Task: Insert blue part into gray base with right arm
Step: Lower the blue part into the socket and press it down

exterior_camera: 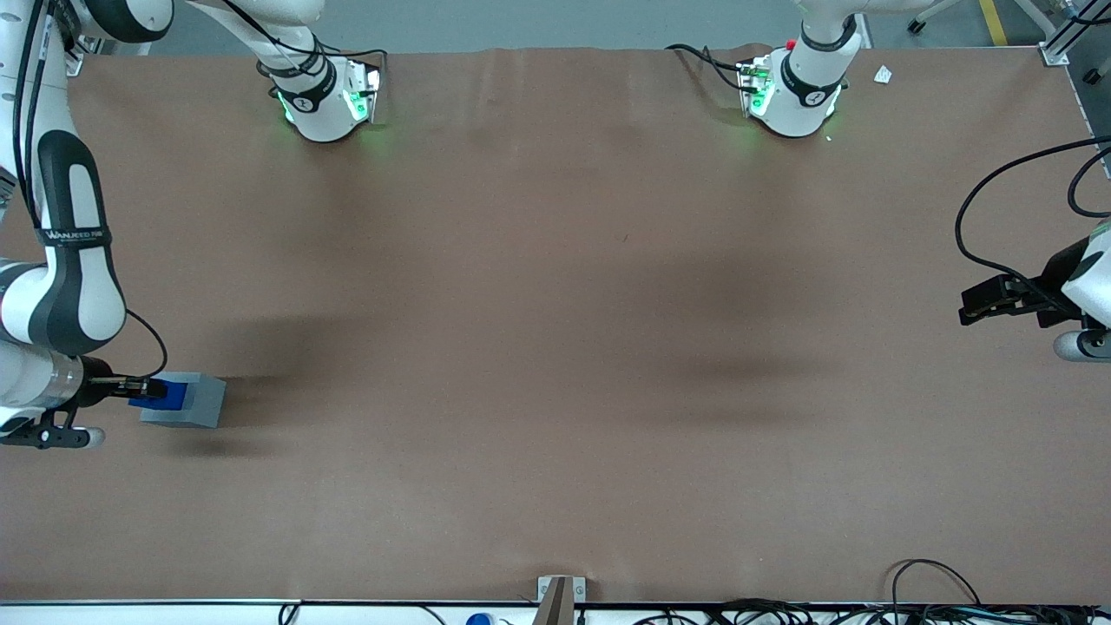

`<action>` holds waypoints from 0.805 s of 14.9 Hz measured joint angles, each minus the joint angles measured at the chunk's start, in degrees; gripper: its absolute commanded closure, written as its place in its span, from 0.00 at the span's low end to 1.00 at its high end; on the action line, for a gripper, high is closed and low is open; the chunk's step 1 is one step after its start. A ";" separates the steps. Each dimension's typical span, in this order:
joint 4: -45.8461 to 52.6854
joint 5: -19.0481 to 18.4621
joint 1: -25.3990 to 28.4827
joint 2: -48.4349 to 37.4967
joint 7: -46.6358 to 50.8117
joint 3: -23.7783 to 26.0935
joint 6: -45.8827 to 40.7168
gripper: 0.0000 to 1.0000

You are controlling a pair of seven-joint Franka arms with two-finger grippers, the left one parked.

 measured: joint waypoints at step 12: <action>0.07 2.02 -0.01 0.59 -0.01 0.09 3.02 0.97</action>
